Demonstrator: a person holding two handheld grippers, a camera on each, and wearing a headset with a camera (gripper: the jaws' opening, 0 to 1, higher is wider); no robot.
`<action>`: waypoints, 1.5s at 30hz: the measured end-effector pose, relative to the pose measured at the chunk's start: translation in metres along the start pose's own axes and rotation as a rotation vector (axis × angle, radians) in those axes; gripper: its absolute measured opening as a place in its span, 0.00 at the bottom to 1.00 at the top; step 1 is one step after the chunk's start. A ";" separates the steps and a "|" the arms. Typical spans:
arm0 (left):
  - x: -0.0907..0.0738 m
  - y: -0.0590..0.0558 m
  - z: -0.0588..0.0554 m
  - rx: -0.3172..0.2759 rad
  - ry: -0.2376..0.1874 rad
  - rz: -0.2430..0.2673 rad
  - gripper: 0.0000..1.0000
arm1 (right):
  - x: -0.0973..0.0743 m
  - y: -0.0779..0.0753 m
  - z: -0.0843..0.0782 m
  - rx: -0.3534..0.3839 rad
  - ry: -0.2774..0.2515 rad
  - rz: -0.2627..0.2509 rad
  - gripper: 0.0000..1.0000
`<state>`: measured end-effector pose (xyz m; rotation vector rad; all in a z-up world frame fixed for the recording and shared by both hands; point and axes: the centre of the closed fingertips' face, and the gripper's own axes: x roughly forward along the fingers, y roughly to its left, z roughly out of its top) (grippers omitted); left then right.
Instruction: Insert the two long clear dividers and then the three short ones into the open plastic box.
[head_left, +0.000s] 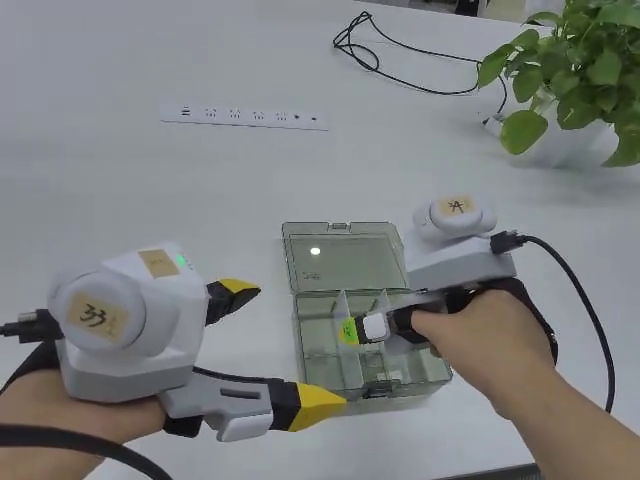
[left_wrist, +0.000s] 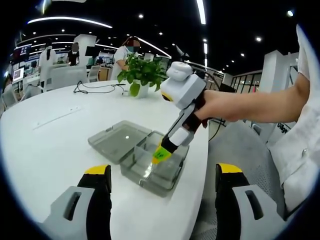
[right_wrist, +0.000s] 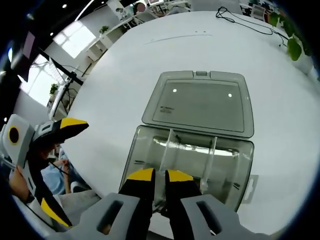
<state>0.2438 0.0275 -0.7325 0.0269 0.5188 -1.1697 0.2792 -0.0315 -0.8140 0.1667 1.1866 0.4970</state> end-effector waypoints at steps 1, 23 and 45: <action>0.000 0.000 0.000 0.002 0.000 0.000 0.87 | 0.001 0.000 0.000 0.000 0.000 0.000 0.09; -0.005 0.000 0.003 0.007 0.002 0.025 0.87 | -0.007 0.006 0.008 0.062 -0.089 0.115 0.13; -0.008 -0.013 0.026 -0.001 -0.017 0.090 0.87 | -0.059 0.027 0.031 0.022 -0.223 0.285 0.26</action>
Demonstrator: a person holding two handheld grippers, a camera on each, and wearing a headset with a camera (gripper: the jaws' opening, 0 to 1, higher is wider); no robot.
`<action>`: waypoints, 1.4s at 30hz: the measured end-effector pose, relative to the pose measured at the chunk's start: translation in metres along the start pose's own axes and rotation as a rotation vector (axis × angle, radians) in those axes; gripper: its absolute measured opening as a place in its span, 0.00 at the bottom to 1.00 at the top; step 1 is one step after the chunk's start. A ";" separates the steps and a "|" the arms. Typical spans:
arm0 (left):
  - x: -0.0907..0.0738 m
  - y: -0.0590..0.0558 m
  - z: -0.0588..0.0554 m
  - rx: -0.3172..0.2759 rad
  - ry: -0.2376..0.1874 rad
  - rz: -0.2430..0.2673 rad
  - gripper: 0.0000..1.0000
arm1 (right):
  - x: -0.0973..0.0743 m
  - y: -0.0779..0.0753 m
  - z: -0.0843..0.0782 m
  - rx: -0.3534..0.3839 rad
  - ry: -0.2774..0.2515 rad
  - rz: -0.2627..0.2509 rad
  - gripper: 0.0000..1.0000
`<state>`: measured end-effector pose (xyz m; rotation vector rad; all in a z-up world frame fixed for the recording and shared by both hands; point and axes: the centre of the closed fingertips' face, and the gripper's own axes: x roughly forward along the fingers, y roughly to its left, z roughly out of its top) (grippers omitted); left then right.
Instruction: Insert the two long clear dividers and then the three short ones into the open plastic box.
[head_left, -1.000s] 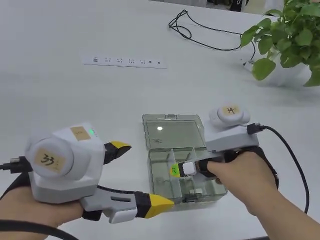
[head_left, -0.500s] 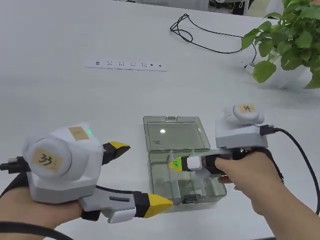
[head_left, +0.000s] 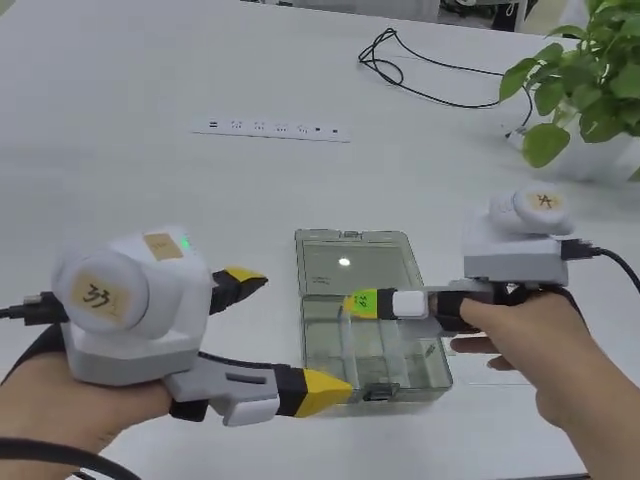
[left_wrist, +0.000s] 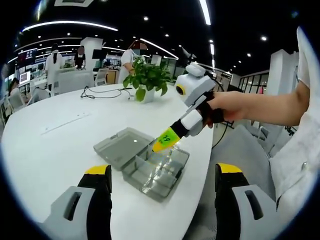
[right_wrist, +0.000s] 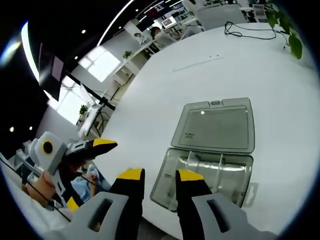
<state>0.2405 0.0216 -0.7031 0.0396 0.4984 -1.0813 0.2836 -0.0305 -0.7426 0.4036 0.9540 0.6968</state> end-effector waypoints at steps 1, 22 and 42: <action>0.000 -0.001 0.002 -0.002 -0.001 0.008 0.87 | -0.004 0.001 0.001 -0.008 -0.001 0.005 0.27; 0.000 -0.020 0.022 -0.059 -0.054 0.120 0.87 | -0.070 0.031 0.017 -0.135 -0.046 0.241 0.44; -0.008 -0.020 0.017 -0.077 -0.077 0.149 0.95 | -0.105 -0.028 -0.011 -0.641 0.167 0.208 0.51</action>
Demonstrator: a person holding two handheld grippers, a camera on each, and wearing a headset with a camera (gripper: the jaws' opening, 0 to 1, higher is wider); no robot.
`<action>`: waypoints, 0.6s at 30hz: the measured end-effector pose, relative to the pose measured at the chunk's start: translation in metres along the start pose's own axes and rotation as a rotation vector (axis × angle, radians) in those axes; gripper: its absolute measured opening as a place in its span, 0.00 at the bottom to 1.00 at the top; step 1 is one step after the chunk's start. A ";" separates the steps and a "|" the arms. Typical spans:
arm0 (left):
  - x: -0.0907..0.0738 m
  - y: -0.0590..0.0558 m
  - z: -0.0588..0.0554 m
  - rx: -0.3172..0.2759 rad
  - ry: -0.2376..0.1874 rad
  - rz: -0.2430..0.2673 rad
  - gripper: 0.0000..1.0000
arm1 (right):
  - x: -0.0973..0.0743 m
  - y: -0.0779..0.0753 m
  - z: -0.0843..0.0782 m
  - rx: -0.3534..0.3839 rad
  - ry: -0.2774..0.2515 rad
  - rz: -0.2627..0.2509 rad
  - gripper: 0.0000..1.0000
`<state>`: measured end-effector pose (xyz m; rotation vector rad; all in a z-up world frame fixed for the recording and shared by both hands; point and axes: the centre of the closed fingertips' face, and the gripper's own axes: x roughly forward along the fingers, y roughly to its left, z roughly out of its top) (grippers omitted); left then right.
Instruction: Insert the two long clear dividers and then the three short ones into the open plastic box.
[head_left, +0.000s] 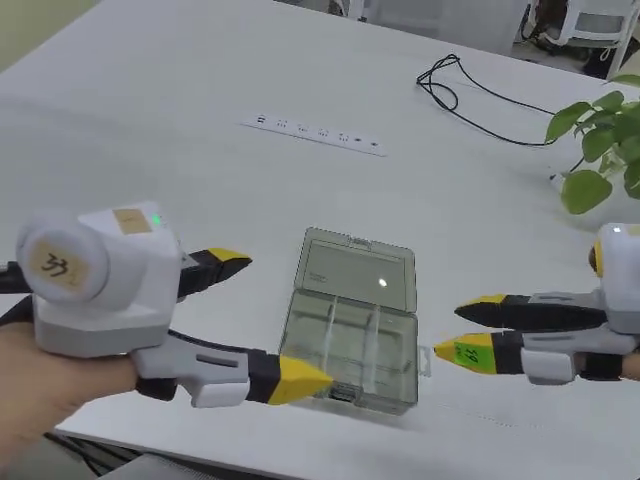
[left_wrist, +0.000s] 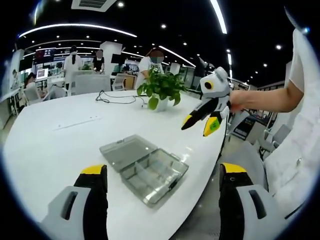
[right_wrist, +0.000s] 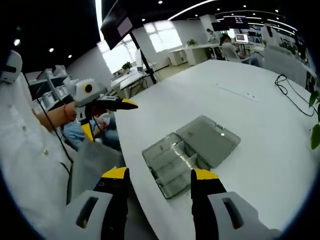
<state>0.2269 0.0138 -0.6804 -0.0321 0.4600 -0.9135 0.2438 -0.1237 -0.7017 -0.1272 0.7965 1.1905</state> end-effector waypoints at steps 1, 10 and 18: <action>0.000 0.001 0.000 0.000 0.000 0.000 0.96 | 0.000 0.000 -0.003 -0.025 0.017 0.005 0.52; 0.002 0.003 -0.005 -0.001 0.010 -0.016 0.99 | 0.006 -0.020 -0.047 -0.250 0.253 -0.009 0.57; 0.004 0.005 -0.011 -0.013 0.018 -0.024 0.99 | 0.010 -0.054 -0.090 -0.408 0.446 -0.001 0.51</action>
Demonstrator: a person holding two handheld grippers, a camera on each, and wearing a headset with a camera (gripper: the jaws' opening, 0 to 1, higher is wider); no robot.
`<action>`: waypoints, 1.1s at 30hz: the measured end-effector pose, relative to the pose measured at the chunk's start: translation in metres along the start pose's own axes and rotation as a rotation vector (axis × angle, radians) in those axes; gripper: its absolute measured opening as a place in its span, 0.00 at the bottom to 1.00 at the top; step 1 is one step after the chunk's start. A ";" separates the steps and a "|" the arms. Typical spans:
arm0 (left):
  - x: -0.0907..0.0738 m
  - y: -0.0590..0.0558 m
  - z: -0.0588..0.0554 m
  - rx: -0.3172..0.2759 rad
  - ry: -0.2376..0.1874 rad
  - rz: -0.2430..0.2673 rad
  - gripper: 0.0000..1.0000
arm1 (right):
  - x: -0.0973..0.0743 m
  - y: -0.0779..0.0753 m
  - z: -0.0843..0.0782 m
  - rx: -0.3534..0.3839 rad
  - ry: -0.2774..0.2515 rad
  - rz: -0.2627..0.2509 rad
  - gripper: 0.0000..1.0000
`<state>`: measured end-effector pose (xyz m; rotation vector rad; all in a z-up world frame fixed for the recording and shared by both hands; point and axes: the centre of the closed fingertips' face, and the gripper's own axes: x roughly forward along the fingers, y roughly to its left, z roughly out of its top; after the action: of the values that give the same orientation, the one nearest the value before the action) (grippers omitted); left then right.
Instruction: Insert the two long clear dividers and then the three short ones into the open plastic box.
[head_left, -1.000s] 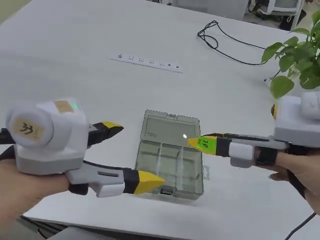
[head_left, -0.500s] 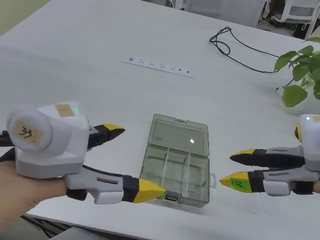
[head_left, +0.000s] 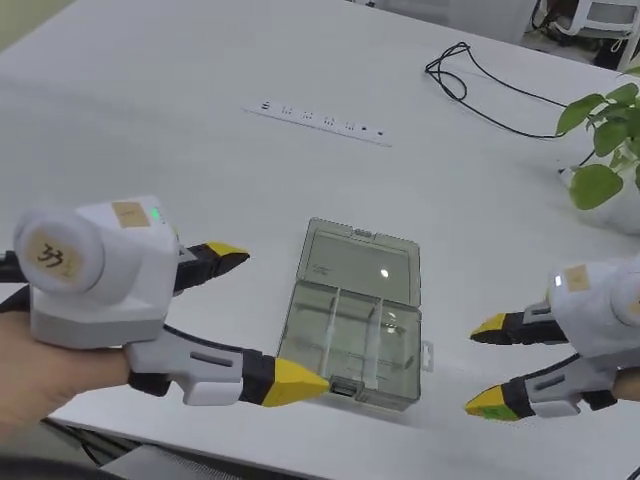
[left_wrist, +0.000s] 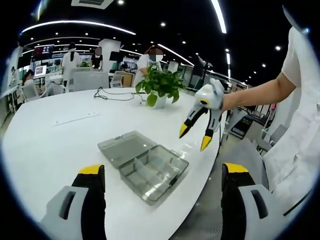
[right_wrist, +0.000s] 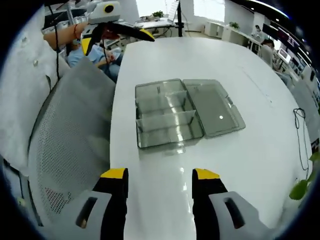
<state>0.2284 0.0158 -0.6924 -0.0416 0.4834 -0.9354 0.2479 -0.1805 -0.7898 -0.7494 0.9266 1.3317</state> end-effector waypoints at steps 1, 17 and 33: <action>0.000 0.000 0.000 -0.001 0.000 0.000 0.99 | 0.003 -0.002 -0.002 -0.005 0.006 0.000 0.50; 0.001 0.004 -0.003 -0.020 -0.002 0.005 0.99 | 0.041 -0.013 -0.035 -0.134 0.161 0.025 0.44; 0.000 0.009 -0.002 -0.032 -0.007 0.013 0.98 | 0.051 -0.017 -0.043 -0.185 0.207 -0.002 0.36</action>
<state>0.2346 0.0214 -0.6961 -0.0703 0.4918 -0.9144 0.2592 -0.1961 -0.8559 -1.0459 0.9731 1.3681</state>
